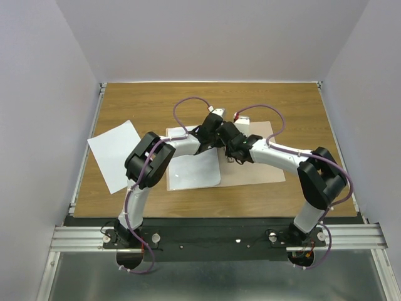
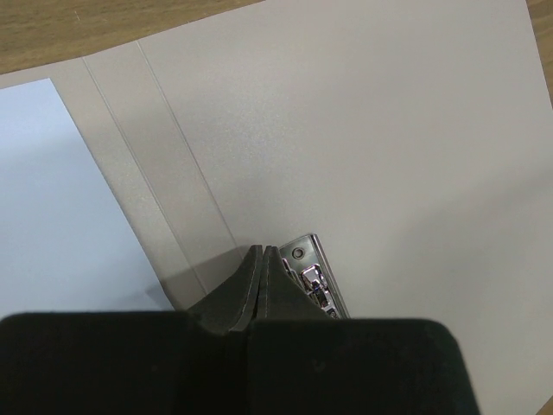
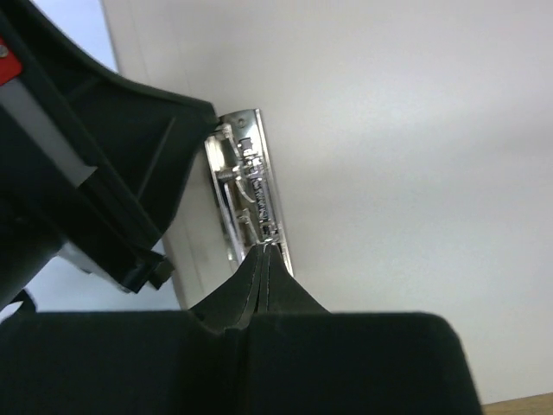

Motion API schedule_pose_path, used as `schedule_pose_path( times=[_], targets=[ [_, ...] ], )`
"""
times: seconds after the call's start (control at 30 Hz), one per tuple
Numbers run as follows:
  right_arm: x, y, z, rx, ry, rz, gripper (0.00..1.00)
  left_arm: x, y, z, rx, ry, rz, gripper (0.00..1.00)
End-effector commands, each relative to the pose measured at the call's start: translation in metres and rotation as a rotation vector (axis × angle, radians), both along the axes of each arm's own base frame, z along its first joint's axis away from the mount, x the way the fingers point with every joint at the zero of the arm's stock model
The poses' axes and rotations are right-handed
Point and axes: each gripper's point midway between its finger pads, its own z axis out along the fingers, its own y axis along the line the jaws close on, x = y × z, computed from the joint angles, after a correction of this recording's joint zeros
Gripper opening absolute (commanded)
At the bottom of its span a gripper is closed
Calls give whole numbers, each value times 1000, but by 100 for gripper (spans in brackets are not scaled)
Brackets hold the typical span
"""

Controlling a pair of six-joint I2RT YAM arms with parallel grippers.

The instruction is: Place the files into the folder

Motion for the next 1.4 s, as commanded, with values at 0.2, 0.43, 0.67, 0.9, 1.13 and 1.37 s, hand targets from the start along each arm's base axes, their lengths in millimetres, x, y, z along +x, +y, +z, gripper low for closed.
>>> schedule_pose_path(
  times=[0.2,0.43,0.67,0.9,1.13,1.37],
  targets=[
    [-8,20,-20,296,154,103,14,-41,28,-54,138,172,-29,0],
    [-9,22,-29,323,186,120,19,-41,28,-56,136,176,-30,0],
    [-15,17,-34,328,204,115,20,-42,28,-60,141,183,-32,0],
    [-22,13,-48,320,241,110,20,-43,29,-62,148,186,-30,0],
    [-24,2,-54,284,237,85,20,-42,29,-62,151,183,-28,0],
    [-23,7,-50,294,237,112,20,-41,30,-64,155,186,-25,0]
  ],
)
